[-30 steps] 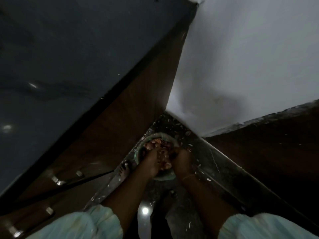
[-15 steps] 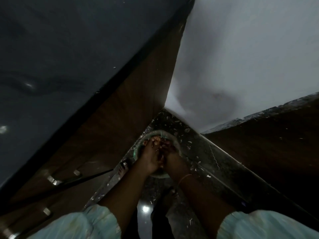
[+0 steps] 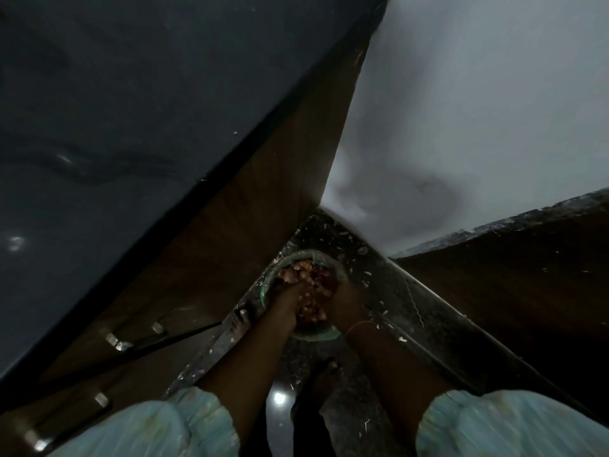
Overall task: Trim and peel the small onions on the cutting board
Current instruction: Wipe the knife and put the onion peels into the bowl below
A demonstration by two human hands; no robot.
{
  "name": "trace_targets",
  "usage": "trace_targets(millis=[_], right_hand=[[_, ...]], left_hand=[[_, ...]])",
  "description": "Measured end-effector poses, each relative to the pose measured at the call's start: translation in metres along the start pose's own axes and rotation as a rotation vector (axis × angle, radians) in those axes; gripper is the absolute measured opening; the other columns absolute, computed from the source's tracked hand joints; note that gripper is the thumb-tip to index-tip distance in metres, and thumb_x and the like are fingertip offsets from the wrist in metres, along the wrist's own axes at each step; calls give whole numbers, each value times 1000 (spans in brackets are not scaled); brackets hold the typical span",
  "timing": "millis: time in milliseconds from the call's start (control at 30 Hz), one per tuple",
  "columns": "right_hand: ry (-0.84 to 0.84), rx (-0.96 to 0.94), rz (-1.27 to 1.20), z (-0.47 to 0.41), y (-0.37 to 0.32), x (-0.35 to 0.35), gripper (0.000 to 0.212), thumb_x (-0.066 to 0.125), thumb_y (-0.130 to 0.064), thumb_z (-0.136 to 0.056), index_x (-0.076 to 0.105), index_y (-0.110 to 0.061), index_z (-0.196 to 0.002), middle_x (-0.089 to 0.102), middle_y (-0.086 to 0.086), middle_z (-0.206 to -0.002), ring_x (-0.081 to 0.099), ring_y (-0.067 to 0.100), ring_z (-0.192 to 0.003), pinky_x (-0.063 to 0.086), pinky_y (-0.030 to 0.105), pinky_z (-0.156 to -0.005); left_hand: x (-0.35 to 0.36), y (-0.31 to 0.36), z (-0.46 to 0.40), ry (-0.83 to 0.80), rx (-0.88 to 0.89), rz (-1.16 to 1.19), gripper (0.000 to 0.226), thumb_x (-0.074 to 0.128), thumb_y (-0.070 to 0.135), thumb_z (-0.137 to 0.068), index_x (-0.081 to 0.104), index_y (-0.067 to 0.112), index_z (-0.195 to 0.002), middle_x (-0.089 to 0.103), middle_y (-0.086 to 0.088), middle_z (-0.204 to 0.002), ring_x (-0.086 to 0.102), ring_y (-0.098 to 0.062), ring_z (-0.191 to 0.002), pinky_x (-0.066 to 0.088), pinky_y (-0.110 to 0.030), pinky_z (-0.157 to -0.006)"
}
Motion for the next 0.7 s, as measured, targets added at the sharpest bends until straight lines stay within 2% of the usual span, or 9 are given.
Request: trace_targets(millis=[100,200,267,300,367,400,467,567,700], right_hand=[[-43,54,-169,-2,6,11,48,51,-21,-93,51,6,-134,51,23,-138,48,34,-130,37,30,-108],[77,343,-592,-1,33,7,27,51,1,-96,56,9,-121,63,26,-113,58,41,-112,53,22,-79],[88,502,-901,6,39,13,20,48,-1,-98,60,4,-113,63,14,-94,62,32,-84,53,16,-51],[45,550,-1019,9,39,19,20,46,-8,-100,62,-1,-110,64,11,-93,61,25,-77,53,18,-47],[-11,567,-1247,9,34,26,28,43,-19,-101,63,-4,-113,66,15,-109,64,25,-90,60,25,-63],[-4,578,-1323,10,32,25,35,43,-23,-100,60,-3,-123,63,18,-123,63,28,-102,59,32,-78],[36,609,-1460,15,25,18,41,47,-31,-97,58,-2,-124,60,19,-129,61,31,-111,51,41,-95],[88,558,-1558,25,4,-7,36,50,-40,-96,61,-7,-105,65,16,-109,62,28,-100,48,39,-97],[159,424,-1607,45,-40,-63,23,49,-28,-98,62,-9,-100,65,13,-102,63,23,-95,50,32,-87]], left_hand=[[6,-1,11,-34,-26,32,42,50,22,-102,53,1,-137,58,-22,-135,63,-34,-96,52,-30,-62],[7,-4,23,-80,-72,51,41,46,32,-102,58,7,-133,70,-16,-111,63,-25,-84,50,-31,-58],[11,-3,31,-128,-104,94,38,41,30,-104,57,7,-129,72,-8,-90,62,-25,-90,50,-32,-63],[13,-2,30,-145,-97,117,40,37,30,-105,54,6,-133,71,-8,-98,61,-27,-101,51,-34,-73],[16,1,34,-166,-108,183,48,35,34,-105,43,6,-144,61,-17,-129,54,-34,-122,46,-40,-96],[18,6,40,-171,-98,228,48,36,33,-105,43,7,-144,59,-17,-130,56,-35,-119,46,-40,-97],[22,11,44,-164,-82,354,37,40,30,-103,58,9,-127,63,-8,-115,60,-24,-89,49,-32,-75],[38,23,59,-183,-75,430,23,48,32,-99,62,15,-91,61,-4,-97,55,-18,-77,43,-29,-65],[72,64,106,-247,32,465,26,51,33,-99,65,13,-106,62,-9,-106,59,-19,-94,48,-31,-91]])
Point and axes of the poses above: each hand's wrist, its own z-axis away from the middle knuckle, its own x-axis out of the palm, y = z × x, the point moved 9 cm from there along -z, towards the middle knuckle
